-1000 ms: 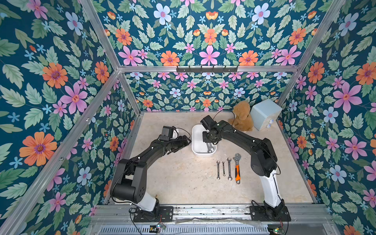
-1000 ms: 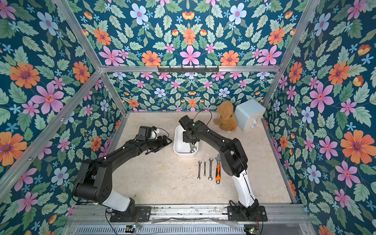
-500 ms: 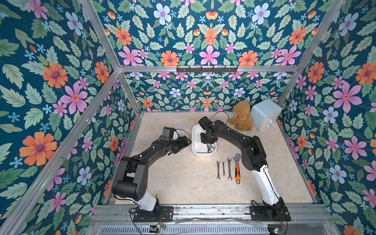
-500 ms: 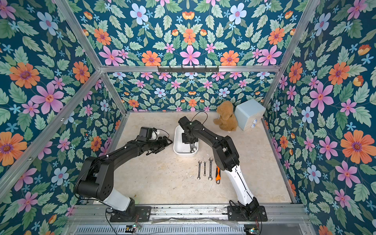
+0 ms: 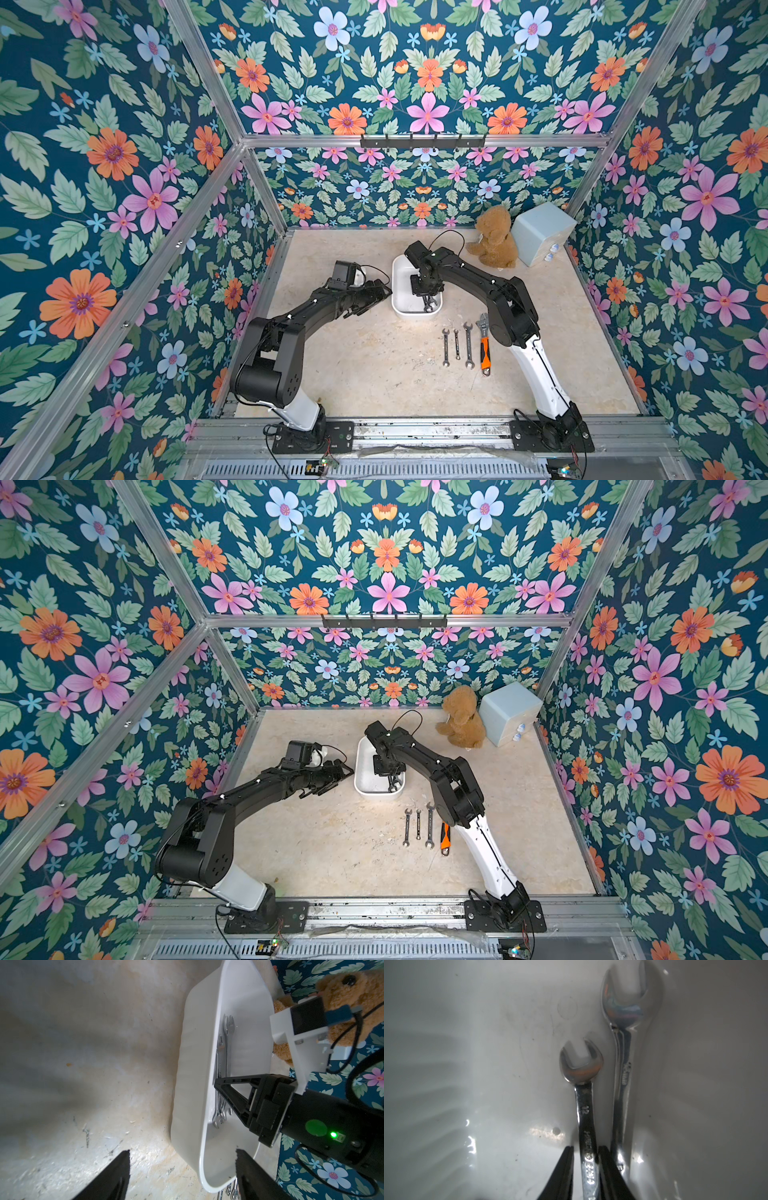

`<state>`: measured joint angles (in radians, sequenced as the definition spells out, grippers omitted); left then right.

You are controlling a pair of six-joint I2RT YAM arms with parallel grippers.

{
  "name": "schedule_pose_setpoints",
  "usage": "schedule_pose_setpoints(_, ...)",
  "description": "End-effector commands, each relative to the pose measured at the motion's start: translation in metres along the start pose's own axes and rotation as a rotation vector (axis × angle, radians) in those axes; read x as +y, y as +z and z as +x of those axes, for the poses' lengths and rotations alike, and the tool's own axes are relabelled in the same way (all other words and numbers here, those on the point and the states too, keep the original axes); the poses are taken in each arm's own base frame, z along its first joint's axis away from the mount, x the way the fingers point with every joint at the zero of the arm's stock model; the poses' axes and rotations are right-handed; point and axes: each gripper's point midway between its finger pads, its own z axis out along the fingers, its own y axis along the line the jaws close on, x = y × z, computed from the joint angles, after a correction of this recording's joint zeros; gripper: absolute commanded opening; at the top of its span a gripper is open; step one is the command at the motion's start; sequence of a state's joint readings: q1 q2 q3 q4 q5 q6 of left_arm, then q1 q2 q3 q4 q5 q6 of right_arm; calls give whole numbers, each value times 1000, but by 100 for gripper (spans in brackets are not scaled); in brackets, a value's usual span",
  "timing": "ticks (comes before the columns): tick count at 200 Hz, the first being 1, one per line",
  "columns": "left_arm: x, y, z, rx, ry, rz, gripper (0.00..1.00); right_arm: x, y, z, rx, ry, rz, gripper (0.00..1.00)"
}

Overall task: Take out the wrench from the storage box
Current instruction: Pick up the wrench from the storage box.

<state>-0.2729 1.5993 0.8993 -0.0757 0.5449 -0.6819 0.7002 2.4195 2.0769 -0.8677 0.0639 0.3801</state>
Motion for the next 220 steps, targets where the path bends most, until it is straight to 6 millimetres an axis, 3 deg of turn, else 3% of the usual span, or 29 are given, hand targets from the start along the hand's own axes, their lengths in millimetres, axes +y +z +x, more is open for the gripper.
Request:
schedule_pose_setpoints(1, -5, 0, -5, -11, 5, 21, 83, -7, 10, 10, 27, -11, 47, 27)
schedule_pose_setpoints(55, -7, 0, -5, -5, 9, 23, 83, 2, 36, 23, 56, -26, 92, 19)
schedule_pose_setpoints(94, -6, 0, -4, -4, 14, 18, 83, 7, 41, 20, 44, -14, 84, 17)
schedule_pose_setpoints(128, -5, -2, -4, -5, 18, 14, 83, 11, 31, 11, 10, 4, 64, 16)
schedule_pose_setpoints(220, -7, -4, -4, -13, 16, 21, 83, 21, -18, -18, -96, 32, -5, 15)
